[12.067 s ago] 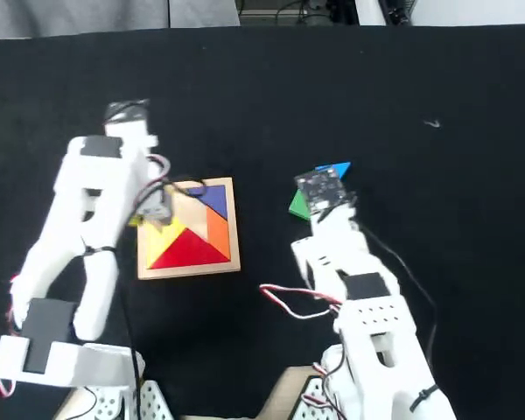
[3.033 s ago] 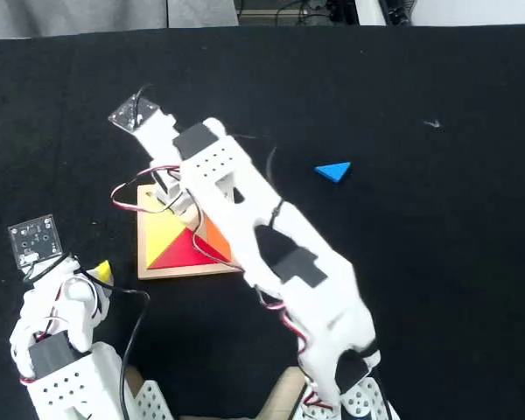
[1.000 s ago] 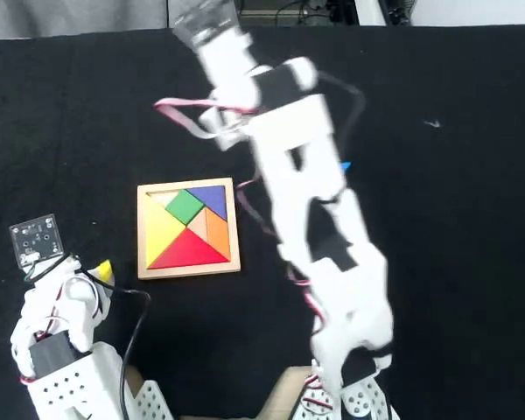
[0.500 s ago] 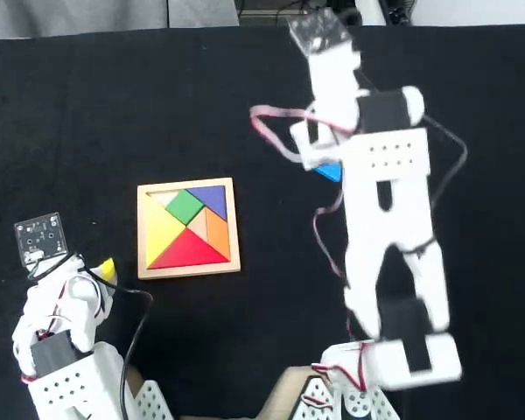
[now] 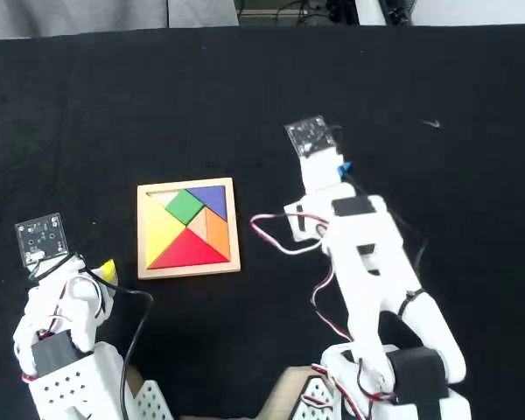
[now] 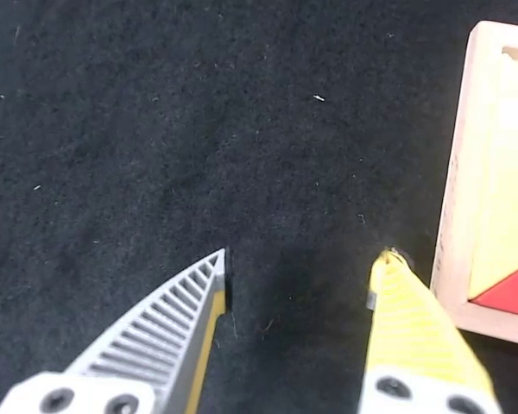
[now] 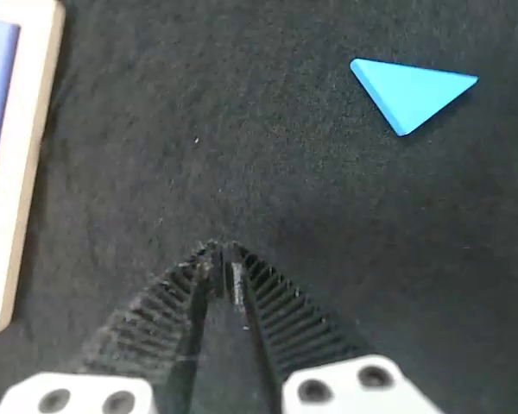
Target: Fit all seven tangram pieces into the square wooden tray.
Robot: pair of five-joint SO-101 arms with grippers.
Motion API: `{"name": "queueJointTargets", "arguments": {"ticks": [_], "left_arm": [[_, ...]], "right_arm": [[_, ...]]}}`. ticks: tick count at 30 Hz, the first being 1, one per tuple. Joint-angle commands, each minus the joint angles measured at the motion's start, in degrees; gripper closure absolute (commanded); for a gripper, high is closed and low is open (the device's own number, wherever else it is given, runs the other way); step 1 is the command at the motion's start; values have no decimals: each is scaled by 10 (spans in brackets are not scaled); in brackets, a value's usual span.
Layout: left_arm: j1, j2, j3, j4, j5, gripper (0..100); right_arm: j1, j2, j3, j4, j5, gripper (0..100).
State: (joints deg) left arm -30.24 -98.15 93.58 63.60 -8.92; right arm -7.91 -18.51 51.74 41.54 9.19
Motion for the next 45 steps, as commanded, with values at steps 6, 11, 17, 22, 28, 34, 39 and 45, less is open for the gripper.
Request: {"name": "queueJointTargets", "arguments": {"ticks": [6, 11, 17, 22, 28, 34, 39, 45], "left_arm": [[8, -5, -5, -11, -3, 733], [8, -5, -5, -11, -4, 733], [8, -5, -5, -11, -4, 733], [8, -5, -5, -11, -4, 733], [8, -5, -5, -11, -4, 733], [8, -5, -5, -11, -4, 733], [8, -5, -6, -11, -4, 733], [54, -4, -43, -3, 0, 733]], "right_arm": [[12, 27, 16, -89, -17, 988], [12, 27, 17, -90, -17, 988], [12, 29, 17, -91, -17, 987], [12, 30, 18, -92, -17, 987], [11, 30, 18, -93, -17, 987], [11, 31, 17, -93, -16, 987], [11, 31, 17, -93, -16, 987], [11, 31, 17, -95, -16, 987]]}}
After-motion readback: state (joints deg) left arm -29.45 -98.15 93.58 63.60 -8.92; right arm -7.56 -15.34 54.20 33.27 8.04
